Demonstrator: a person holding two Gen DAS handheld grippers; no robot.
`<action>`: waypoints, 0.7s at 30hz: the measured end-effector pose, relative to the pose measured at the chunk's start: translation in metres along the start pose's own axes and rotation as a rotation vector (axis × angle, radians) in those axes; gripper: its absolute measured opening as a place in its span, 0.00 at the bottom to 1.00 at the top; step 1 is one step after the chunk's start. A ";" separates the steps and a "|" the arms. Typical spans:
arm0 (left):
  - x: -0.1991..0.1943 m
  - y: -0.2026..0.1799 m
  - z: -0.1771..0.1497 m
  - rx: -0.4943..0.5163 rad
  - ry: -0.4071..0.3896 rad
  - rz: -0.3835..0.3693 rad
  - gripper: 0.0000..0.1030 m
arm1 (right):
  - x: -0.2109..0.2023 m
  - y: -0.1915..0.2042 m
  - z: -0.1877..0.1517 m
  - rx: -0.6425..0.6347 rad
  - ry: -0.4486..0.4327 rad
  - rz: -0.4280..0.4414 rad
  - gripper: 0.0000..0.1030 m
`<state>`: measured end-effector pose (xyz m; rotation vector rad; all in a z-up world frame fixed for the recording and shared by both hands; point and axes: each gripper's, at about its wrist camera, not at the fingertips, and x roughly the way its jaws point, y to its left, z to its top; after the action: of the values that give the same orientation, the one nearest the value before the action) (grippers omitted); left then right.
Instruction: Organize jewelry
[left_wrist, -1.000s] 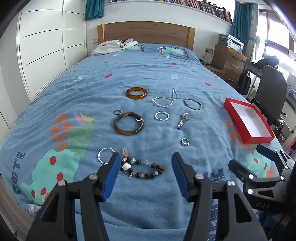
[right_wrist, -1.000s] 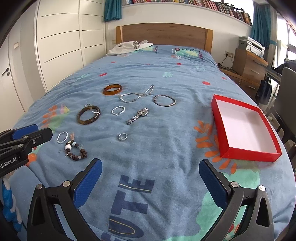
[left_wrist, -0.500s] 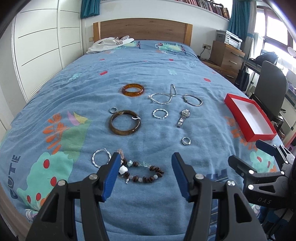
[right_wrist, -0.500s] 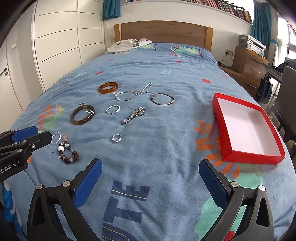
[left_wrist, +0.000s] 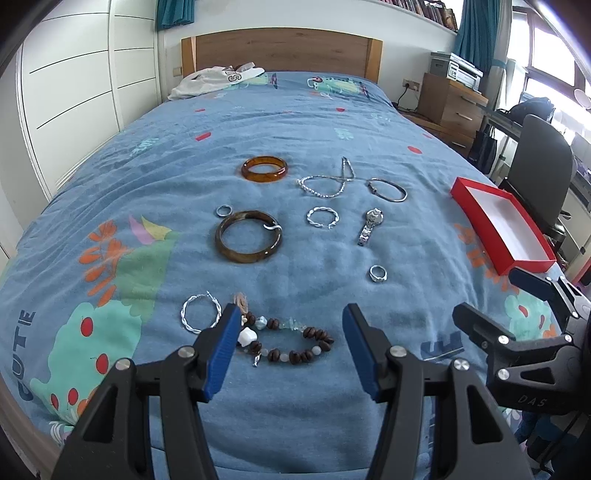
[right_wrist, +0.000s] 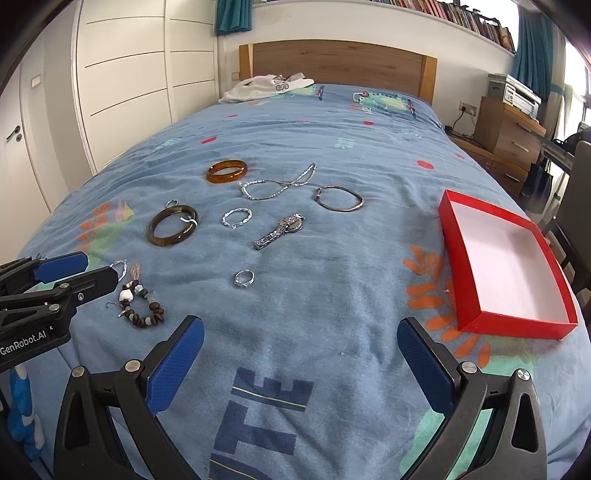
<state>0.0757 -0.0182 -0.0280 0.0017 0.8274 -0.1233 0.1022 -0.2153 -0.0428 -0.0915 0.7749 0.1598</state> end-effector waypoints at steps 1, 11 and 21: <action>0.001 0.001 0.000 0.000 0.004 -0.001 0.54 | 0.000 0.001 0.000 -0.003 -0.001 0.002 0.99; 0.006 0.009 -0.002 -0.020 0.023 -0.018 0.54 | 0.005 0.005 0.000 -0.016 0.009 0.017 0.99; 0.000 0.022 -0.007 -0.030 0.022 0.008 0.53 | 0.010 0.012 -0.003 -0.011 0.044 0.101 0.61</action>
<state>0.0729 0.0042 -0.0338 -0.0221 0.8514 -0.1037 0.1044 -0.2026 -0.0523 -0.0663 0.8235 0.2586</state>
